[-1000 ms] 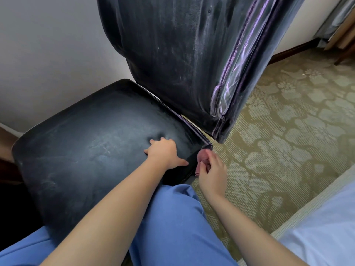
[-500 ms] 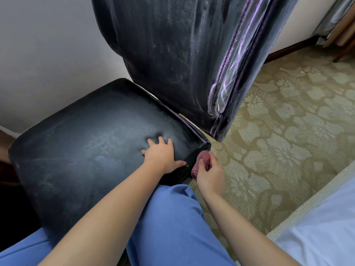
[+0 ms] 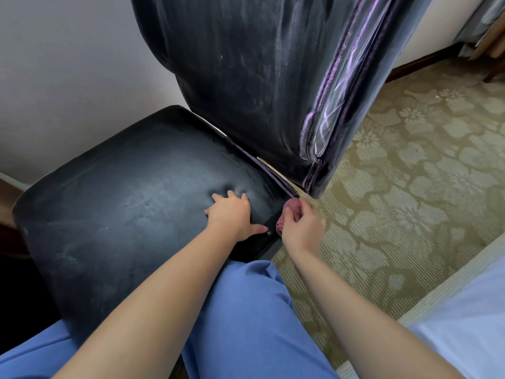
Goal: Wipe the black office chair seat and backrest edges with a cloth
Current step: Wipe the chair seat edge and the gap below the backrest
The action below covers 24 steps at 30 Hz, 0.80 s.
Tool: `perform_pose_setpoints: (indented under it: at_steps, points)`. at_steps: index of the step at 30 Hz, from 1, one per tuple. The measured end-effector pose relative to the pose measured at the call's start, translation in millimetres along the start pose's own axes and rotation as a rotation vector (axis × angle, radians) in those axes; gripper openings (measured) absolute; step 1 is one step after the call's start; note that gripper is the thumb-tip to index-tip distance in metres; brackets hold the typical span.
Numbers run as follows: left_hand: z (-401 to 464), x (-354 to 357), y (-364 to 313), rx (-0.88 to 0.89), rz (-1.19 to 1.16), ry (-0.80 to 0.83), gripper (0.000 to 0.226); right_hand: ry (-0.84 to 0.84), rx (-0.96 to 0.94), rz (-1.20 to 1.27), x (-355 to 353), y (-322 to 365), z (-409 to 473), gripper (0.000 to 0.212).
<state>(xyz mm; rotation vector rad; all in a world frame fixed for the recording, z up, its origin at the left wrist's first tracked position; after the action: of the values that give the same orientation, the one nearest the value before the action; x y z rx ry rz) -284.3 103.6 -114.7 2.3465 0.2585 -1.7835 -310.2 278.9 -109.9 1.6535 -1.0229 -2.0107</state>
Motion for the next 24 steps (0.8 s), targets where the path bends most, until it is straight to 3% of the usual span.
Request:
perform_pose_setpoints:
  at_steps: [6, 12, 16, 19, 24]
  points:
    - [-8.8, -5.9, -0.2, -0.024, -0.035, 0.005, 0.103, 0.073, 0.036, -0.037, 16.5, 19.9, 35.0, 0.029]
    - [-15.9, -12.7, -3.8, -0.002, 0.053, -0.059, 0.099, 0.041, -0.268, -0.147, -4.2, 16.4, -5.7, 0.043]
    - [-14.1, -18.2, -10.0, 0.093, 0.161, -0.155, 0.098, 0.031, -0.220, -0.118, 6.7, 27.0, 6.8, 0.037]
    - [-11.1, -11.5, -10.1, 0.119, 0.102, -0.136, 0.098, 0.051, -0.260, -0.142, 15.5, 40.0, 14.4, 0.039]
    - [-10.2, -2.0, -5.6, 0.115, -0.006, -0.093, 0.098, -0.103, -0.237, 0.077, -12.5, 19.8, -1.6, 0.031]
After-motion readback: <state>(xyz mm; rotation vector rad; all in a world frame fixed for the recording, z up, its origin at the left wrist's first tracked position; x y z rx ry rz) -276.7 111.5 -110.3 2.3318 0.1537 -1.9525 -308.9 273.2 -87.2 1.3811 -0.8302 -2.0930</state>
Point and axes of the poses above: each hand's wrist, its own z-axis towards the middle knuckle, its own x-axis out of the palm, y = z × x, the point moved 9 cm from there along z, towards the middle knuckle, and after that the axes turned 13 degrees about -y, right-handed, at the moved point
